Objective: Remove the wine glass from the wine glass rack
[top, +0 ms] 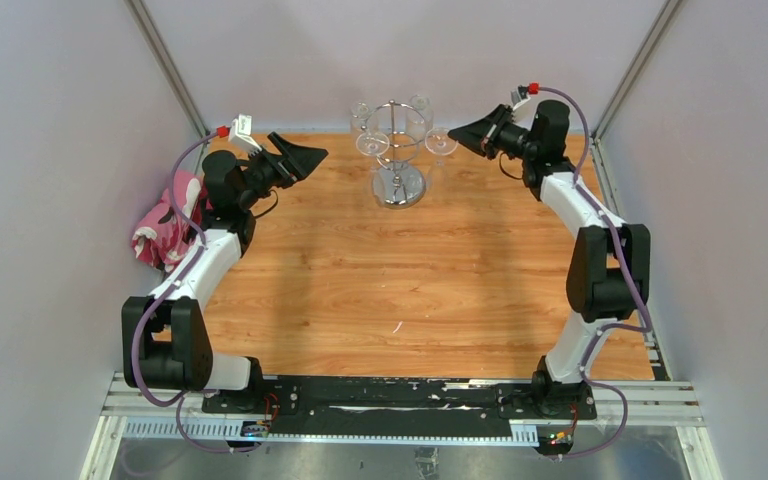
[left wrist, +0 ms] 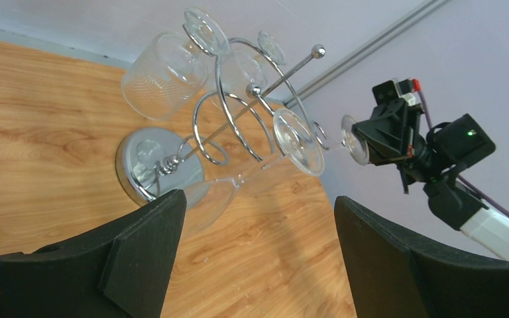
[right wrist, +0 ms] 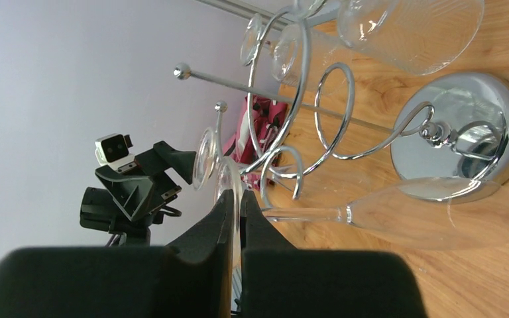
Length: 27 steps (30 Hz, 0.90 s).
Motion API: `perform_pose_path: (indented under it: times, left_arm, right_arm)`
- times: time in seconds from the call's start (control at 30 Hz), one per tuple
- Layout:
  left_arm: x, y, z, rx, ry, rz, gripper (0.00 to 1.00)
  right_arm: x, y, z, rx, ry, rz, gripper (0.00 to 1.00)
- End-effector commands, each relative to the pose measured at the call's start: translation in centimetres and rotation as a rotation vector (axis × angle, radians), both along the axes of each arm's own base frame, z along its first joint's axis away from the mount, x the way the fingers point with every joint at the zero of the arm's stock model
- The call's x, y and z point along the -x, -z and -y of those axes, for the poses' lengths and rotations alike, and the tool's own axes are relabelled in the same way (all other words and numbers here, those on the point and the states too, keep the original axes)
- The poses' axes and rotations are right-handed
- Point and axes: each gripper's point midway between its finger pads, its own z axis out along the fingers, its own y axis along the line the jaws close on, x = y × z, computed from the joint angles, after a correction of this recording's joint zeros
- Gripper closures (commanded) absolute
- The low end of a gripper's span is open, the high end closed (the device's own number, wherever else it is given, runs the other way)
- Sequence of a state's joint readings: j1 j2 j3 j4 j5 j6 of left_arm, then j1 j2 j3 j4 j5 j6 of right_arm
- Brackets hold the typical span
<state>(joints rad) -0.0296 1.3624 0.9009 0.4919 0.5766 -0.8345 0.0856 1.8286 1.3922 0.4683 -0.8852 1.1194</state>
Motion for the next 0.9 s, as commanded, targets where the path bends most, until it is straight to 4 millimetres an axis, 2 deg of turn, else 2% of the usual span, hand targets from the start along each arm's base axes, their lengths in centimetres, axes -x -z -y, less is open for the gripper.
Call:
perform_pose_path:
  times: [0.0, 0.4, 0.63, 0.87]
  left_arm:
    - [0.4, -0.2, 0.0, -0.003, 0.014, 0.018, 0.12]
    - [1.4, -0.9, 0.0, -0.010, 0.016, 0.043, 0.12]
    - [1.9, -0.7, 0.0, -0.005, 0.022, 0.039, 0.12]
    - [2.2, -0.1, 0.3, 0.005, 0.043, 0.016, 0.16]
  right_arm:
    - [2.2, -1.8, -0.3, 0.084, -0.018, 0.019, 1.00]
    - [4.0, 1.1, 0.0, 0.106, -0.021, -0.045, 1.00]
    - [6.2, 0.7, 0.3, 0.137, -0.029, -0.026, 1.00]
    - [10.9, -2.1, 0.6, 0.156, -0.058, 0.036, 1.00]
